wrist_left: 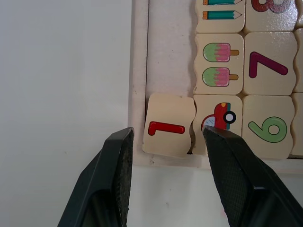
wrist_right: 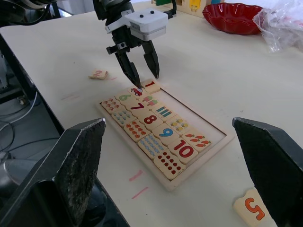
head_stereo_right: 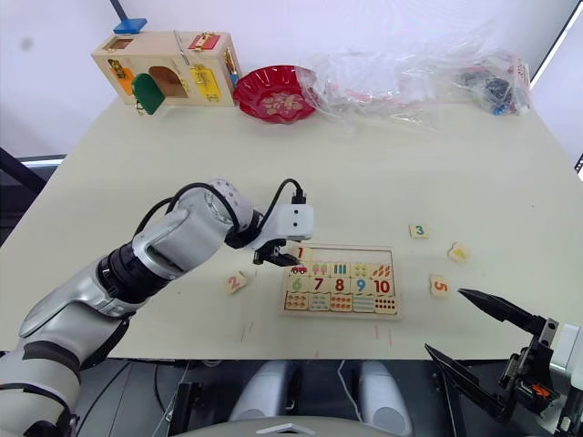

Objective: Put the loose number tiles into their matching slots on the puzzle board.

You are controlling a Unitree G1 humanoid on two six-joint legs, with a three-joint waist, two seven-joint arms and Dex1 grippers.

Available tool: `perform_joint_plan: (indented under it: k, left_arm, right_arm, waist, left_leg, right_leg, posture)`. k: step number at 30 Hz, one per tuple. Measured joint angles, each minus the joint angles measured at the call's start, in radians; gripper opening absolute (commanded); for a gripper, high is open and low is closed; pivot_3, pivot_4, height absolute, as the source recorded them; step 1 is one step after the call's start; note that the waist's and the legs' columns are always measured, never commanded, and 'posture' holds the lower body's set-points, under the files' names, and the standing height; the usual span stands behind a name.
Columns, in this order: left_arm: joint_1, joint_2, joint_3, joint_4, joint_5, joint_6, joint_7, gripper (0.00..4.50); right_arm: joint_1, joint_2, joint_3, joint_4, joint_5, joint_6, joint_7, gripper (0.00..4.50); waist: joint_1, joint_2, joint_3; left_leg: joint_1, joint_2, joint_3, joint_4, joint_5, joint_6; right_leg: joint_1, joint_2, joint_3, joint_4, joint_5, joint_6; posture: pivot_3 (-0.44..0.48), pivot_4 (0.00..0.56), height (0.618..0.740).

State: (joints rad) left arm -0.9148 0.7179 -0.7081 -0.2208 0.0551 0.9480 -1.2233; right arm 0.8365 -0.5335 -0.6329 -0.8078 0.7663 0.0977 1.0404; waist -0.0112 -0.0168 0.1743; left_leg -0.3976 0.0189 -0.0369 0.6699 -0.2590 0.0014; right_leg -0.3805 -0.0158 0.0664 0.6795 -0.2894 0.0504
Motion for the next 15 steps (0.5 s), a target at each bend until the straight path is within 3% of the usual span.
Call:
perform_joint_plan:
  k: [5, 8, 15]
  left_arm:
    - [-0.018, 0.05, 0.169, 0.069, -0.134, -0.034, -0.091, 2.46]
    - [0.056, 0.014, 0.333, 0.165, -0.222, -0.199, -0.094, 2.46]
    - [0.094, -0.024, 0.381, 0.412, -0.249, -0.488, -0.17, 2.46]
  right_arm:
    - [-0.007, -0.001, 0.007, 0.001, -0.006, 0.0, 0.0, 4.5]
    - [-0.02, -0.003, 0.013, 0.001, -0.01, 0.0, 0.0, 4.5]
    - [-0.038, -0.009, 0.029, 0.002, -0.012, 0.0, -0.001, 4.5]
  waist:
    - [-0.004, 0.0, 0.0]
    - [-0.001, 0.001, -0.001]
    - [0.004, 0.0, 0.0]
  left_leg:
    - [0.001, 0.0, 0.0, 0.0, 0.0, 0.0]
    - [0.0, 0.001, 0.0, 0.0, 0.0, 0.0]
    - [0.0, -0.001, 0.0, 0.001, 0.0, 0.0]
  right_leg:
    - [0.0, 0.0, 0.0, 0.0, 0.0, 0.0]
    - [0.0, -0.001, 0.0, 0.0, 0.0, 0.0]
    - [0.0, -0.001, 0.0, 0.0, 0.0, 0.0]
  posture:
    - [0.0, 0.15, 0.74]
    - [0.0, 0.15, 0.74]
    - [0.0, 0.15, 0.74]
